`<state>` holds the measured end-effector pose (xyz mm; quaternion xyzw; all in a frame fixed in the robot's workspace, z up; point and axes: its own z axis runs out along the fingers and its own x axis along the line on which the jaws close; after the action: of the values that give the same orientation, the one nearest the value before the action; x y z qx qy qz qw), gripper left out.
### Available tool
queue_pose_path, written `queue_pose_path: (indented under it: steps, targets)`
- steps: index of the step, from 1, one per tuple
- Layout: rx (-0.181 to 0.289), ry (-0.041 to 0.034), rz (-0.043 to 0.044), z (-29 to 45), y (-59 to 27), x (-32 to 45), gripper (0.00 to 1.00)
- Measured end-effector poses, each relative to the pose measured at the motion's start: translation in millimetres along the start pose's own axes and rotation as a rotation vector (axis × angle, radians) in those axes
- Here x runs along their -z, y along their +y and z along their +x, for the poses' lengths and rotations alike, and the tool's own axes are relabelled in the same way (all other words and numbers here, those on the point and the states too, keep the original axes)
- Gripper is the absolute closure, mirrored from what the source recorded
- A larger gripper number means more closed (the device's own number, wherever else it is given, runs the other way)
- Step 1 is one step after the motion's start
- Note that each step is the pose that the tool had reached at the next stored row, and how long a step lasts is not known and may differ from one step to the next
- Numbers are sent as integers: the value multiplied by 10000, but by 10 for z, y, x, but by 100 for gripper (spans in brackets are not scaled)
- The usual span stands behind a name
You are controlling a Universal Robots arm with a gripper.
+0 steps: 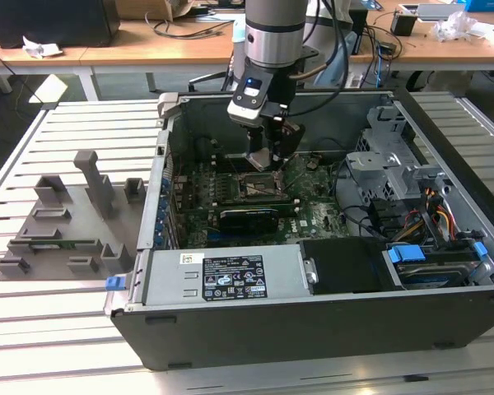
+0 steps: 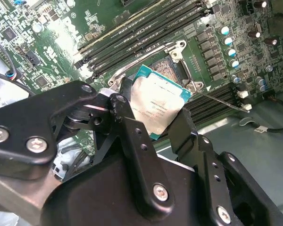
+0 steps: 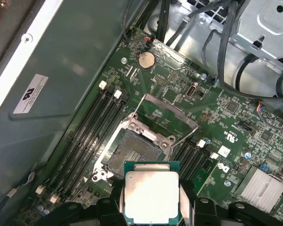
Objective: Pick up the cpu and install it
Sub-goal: 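Place the cpu into insertion slot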
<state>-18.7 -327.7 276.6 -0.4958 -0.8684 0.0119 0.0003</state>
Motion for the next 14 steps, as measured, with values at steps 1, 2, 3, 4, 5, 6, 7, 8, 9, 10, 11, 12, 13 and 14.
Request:
queue_pose_path:
  steps: [1,2,3,4,5,6,7,8,9,10,11,12,13,14]
  targets:
    - [-43,1,1,0,0,0,45]
    - [-89,2,1,0,0,0,45]
    - [-127,3,1,0,0,0,45]
    - [-201,4,2,0,0,0,45]
    - [-258,5,3,0,0,0,45]
    - [-312,6,4,0,0,0,45]
    - [-352,7,4,0,0,0,45]
    - [-421,8,5,0,0,0,45]
    - [-490,10,6,0,0,0,45]
    - [-535,11,6,0,0,0,45]
    - [-594,13,7,0,0,0,45]
    - [-684,14,8,0,0,0,45]
    - [-738,15,9,0,0,0,45]
    - [-790,16,9,0,0,0,45]
